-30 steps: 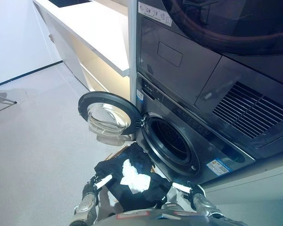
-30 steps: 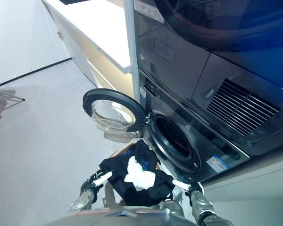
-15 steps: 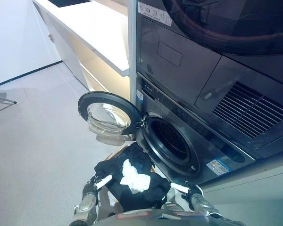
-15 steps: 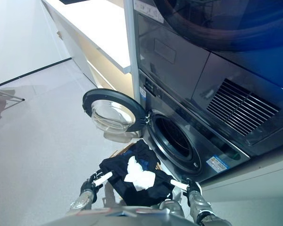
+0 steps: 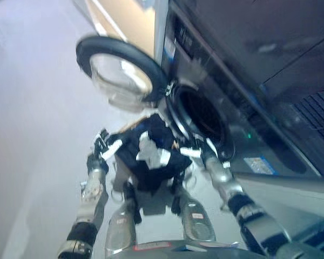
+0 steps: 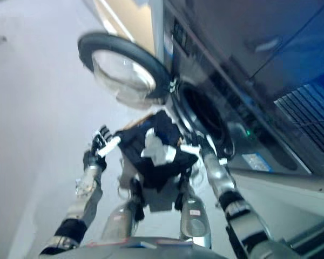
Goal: Put the clothes in the basket into the washing machine.
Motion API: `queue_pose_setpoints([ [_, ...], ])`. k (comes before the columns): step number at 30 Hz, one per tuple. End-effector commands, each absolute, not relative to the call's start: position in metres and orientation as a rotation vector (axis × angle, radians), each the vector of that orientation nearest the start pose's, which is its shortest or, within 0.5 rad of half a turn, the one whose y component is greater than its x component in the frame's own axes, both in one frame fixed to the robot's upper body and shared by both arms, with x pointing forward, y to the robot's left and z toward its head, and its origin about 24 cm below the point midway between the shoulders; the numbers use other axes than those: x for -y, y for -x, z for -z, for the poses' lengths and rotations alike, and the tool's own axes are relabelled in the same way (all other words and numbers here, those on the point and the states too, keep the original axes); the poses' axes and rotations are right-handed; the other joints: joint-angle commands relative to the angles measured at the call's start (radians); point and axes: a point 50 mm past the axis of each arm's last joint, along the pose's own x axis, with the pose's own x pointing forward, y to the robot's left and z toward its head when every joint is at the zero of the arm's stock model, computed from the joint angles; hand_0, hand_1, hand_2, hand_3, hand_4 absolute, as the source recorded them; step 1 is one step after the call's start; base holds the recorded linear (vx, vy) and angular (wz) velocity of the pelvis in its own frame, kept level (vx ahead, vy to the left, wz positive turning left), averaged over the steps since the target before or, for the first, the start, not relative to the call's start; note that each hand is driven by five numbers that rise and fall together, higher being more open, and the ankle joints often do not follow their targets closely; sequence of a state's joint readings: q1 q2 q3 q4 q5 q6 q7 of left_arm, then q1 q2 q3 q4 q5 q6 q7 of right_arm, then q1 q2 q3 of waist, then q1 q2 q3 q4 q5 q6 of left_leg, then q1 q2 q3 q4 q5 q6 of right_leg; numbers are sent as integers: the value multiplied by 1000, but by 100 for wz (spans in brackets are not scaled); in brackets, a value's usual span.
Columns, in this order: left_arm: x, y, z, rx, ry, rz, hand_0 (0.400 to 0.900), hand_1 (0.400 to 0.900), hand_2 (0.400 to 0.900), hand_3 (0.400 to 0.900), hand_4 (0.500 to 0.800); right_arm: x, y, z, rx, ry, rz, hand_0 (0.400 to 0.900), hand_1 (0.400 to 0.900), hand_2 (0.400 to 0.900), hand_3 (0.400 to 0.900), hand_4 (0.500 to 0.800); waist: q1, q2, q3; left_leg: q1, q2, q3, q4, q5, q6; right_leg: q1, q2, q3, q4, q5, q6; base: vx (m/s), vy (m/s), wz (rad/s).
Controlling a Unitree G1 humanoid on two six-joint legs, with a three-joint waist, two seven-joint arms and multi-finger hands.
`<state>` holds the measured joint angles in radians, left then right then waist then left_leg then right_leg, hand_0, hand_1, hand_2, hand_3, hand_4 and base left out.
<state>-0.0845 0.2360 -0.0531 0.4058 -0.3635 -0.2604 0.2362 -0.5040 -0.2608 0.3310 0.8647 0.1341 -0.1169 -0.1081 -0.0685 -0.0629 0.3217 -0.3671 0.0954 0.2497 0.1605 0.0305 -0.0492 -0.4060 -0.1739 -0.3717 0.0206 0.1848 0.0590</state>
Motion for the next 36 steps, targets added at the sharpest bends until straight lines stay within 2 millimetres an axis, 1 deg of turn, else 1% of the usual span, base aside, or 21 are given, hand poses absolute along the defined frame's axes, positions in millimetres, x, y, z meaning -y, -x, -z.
queue_pose_setpoints([
  [1,-215,-276,-64,244,60,-294,900,900,900,900,800,124,-361,-59,3,451,-193,900,900,900,900,800,32,-24,57,-99,-17,-55,46,-45,33,-183,-43,-27,144,-85,103,-291,-53,30],
  [3,-204,-288,-89,345,91,-281,900,900,900,900,800,119,-377,-93,99,487,-178,900,900,900,900,800,41,-21,87,-207,-17,-57,107,-54,40,-281,-62,-37,215,-101,98,-221,-40,32],
  [4,-202,-293,-108,422,90,-279,900,900,900,900,800,116,-386,-118,174,519,-169,900,900,900,900,800,51,-18,100,-270,-17,-81,165,-96,36,-338,-67,-26,274,-141,108,-177,-37,24],
  [7,-192,-298,-140,559,122,-257,900,900,900,900,800,116,-401,-162,287,634,-132,900,900,900,900,800,66,-14,117,-453,-21,-109,302,-132,50,-487,-89,-32,390,-171,92,-179,-56,22],
  [11,-173,-298,-181,729,140,-190,900,900,900,900,800,121,-414,-197,358,784,-41,900,900,900,900,800,98,-2,125,-664,-34,-152,473,-176,62,-683,-118,-56,566,-217,79,-126,-57,27],
  [13,-164,-298,-194,786,147,-156,900,900,900,900,800,130,-419,-206,353,855,21,900,900,900,900,800,114,4,124,-763,-44,-172,549,-192,66,-776,-141,-74,642,-234,75,-66,-67,27],
  [14,-157,-296,-203,823,152,-130,900,900,900,900,800,134,-421,-209,346,907,50,900,900,900,900,800,125,9,125,-812,-52,-180,580,-197,68,-826,-152,-77,678,-243,73,-51,-68,32],
  [16,-147,-292,-218,893,161,-90,900,900,900,900,800,147,-425,-212,309,933,118,900,900,900,900,800,151,25,130,-897,-65,-195,638,-204,71,-909,-185,-77,754,-270,62,-61,-43,32],
  [18,-139,-289,-229,939,184,-56,900,900,900,900,800,156,-427,-215,285,944,167,900,900,900,900,800,173,40,140,-960,-74,-206,675,-209,77,-982,-213,-68,819,-297,51,-55,-20,28],
  [19,-135,-286,-237,976,202,-40,900,900,900,900,800,158,-427,-211,261,936,180,900,900,900,900,800,185,47,149,-985,-76,-209,687,-209,78,-1017,-228,-67,850,-310,46,-45,-21,24],
  [20,-132,-286,-241,987,203,-29,900,900,900,900,800,159,-427,-209,245,936,185,900,900,900,900,800,191,52,152,-1007,-86,-213,700,-209,83,-1044,-235,-60,879,-321,39,-39,-10,24],
  [21,-131,-286,-242,988,208,-21,900,900,900,900,800,160,-427,-204,224,950,188,900,900,900,900,800,197,58,154,-1032,-94,-214,717,-212,87,-1076,-247,-55,911,-336,33,-25,-12,23],
  [23,-129,-285,-244,995,209,-15,900,900,900,900,800,164,-426,-190,162,960,191,900,900,900,900,800,206,71,162,-1073,-103,-216,742,-212,91,-1122,-268,-48,960,-356,25,-20,-14,25],
  [24,-130,-284,-244,997,202,-17,900,900,900,900,800,162,-425,-179,130,992,165,900,900,900,900,800,208,78,164,-1092,-109,-218,753,-211,94,-1143,-277,-42,981,-363,21,-14,13,17],
  [25,-130,-283,-244,998,203,-20,900,900,900,900,800,160,-425,-175,123,996,156,900,900,900,900,800,208,81,164,-1105,-110,-216,762,-211,96,-1159,-282,-38,998,-368,17,-3,1,14],
  [28,-132,-283,-239,971,218,-23,900,900,900,900,800,151,-421,-152,69,1008,93,900,900,900,900,800,212,104,172,-1117,-118,-222,788,-212,102,-1164,-291,-45,1020,-379,10,6,-3,13],
  [30,-135,-283,-234,950,231,-31,900,900,900,900,800,153,-419,-144,31,1007,85,900,900,900,900,800,216,127,178,-1120,-122,-234,801,-211,107,-1164,-301,-48,1041,-384,7,-3,36,8],
  [31,-135,-283,-232,936,241,-33,900,900,900,900,800,156,-418,-139,11,987,93,698,698,698,698,679,216,136,179,-1123,-121,-236,806,-210,108,-1164,-305,-47,1047,-385,6,1,30,7],
  [32,-134,-284,-230,924,247,-30,900,900,900,900,800,159,-418,-139,8,984,103,400,400,400,400,500,217,143,177,-1121,-121,-238,806,-209,107,-1164,-305,-47,1047,-384,5,5,32,4],
  [34,-134,-285,-227,908,244,-27,900,900,900,900,800,164,-417,-136,-1,957,127,400,400,400,400,500,213,148,170,-1123,-121,-239,817,-209,109,-1164,-306,-47,1048,-382,4,7,15,2],
  [36,-135,-285,-224,898,230,-37,900,900,900,900,800,164,-415,-132,5,936,134,400,400,400,400,500,208,148,162,-1123,-121,-240,825,-210,110,-1164,-306,-43,1054,-383,1,0,0,0],
])
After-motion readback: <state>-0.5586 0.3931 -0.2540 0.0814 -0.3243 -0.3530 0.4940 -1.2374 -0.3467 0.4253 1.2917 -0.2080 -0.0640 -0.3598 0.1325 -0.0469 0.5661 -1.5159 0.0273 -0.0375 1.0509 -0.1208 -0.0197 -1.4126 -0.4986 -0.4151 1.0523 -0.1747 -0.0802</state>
